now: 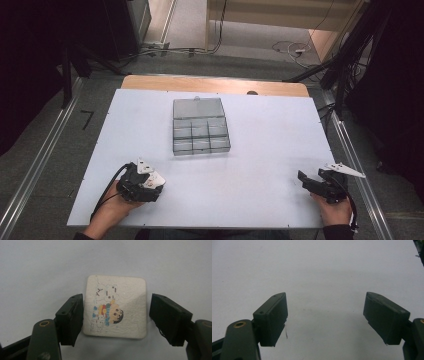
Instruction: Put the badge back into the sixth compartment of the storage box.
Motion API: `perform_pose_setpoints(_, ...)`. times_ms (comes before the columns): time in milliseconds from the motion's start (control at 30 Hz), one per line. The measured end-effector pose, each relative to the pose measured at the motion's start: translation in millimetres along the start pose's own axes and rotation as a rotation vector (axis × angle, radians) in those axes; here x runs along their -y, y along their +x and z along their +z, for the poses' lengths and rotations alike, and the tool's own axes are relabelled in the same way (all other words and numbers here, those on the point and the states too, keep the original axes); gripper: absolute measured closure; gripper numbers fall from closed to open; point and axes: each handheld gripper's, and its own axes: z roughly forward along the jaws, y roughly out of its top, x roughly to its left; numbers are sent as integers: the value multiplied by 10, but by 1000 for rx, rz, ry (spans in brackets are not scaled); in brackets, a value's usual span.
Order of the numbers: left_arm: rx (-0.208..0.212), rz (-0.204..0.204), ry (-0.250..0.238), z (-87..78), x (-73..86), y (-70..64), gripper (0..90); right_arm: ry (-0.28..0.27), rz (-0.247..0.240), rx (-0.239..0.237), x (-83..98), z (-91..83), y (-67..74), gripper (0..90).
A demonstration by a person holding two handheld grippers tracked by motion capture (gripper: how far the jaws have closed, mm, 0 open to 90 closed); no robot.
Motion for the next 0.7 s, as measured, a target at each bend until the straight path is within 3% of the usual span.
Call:
perform_pose_setpoints(67,3,9,-8,-9,5,-9,330,0,0,0,0,-1,0,181)
perform_pose_setpoints(300,-10,13,-41,-18,14,-30,332,-3,7,-5,-4,-14,6,181)
perform_pose_setpoints(567,3,-7,-211,-122,-28,-102,332,-3,3,-17,-14,-12,26,181)
perform_pose_setpoints(700,37,-27,-253,-148,-39,-111,332,-3,2,-27,-23,-9,45,181)
